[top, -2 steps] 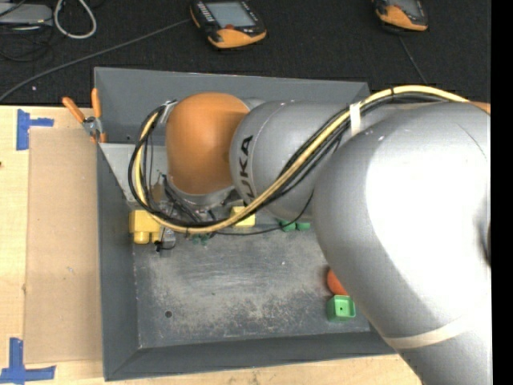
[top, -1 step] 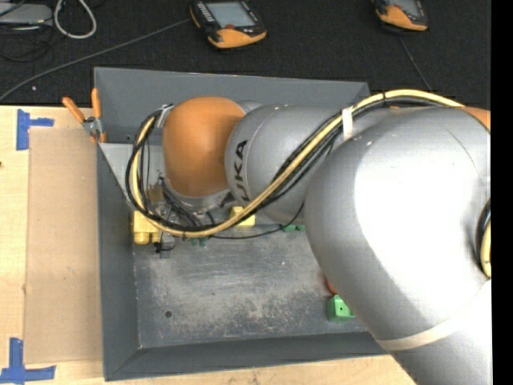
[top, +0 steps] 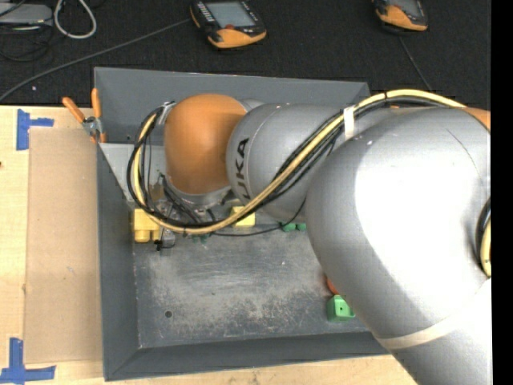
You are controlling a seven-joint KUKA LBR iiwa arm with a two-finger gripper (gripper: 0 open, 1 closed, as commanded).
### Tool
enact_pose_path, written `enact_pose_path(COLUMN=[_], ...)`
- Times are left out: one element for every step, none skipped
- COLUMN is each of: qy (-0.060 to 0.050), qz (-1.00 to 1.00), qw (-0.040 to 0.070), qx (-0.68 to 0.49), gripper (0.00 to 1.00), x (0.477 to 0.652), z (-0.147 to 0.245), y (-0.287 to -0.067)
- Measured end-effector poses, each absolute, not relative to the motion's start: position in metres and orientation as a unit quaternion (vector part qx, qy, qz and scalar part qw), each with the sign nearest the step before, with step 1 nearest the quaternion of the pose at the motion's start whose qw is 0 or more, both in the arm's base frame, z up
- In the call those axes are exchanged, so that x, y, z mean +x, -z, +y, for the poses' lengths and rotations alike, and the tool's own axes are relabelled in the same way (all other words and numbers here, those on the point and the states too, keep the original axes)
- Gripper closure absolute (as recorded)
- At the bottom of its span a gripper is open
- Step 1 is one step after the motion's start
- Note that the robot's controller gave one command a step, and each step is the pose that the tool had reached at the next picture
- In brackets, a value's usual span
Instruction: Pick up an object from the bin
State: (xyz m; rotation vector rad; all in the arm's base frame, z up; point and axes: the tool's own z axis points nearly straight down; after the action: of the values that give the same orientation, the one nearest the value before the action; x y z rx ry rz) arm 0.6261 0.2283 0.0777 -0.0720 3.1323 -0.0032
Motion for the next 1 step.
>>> enact_pose_path(qy=[0.011], qz=[0.976], qw=[0.012], qx=[-0.217], gripper=[1.00], x=[0.6288], z=[0.2262], y=[-0.0789])
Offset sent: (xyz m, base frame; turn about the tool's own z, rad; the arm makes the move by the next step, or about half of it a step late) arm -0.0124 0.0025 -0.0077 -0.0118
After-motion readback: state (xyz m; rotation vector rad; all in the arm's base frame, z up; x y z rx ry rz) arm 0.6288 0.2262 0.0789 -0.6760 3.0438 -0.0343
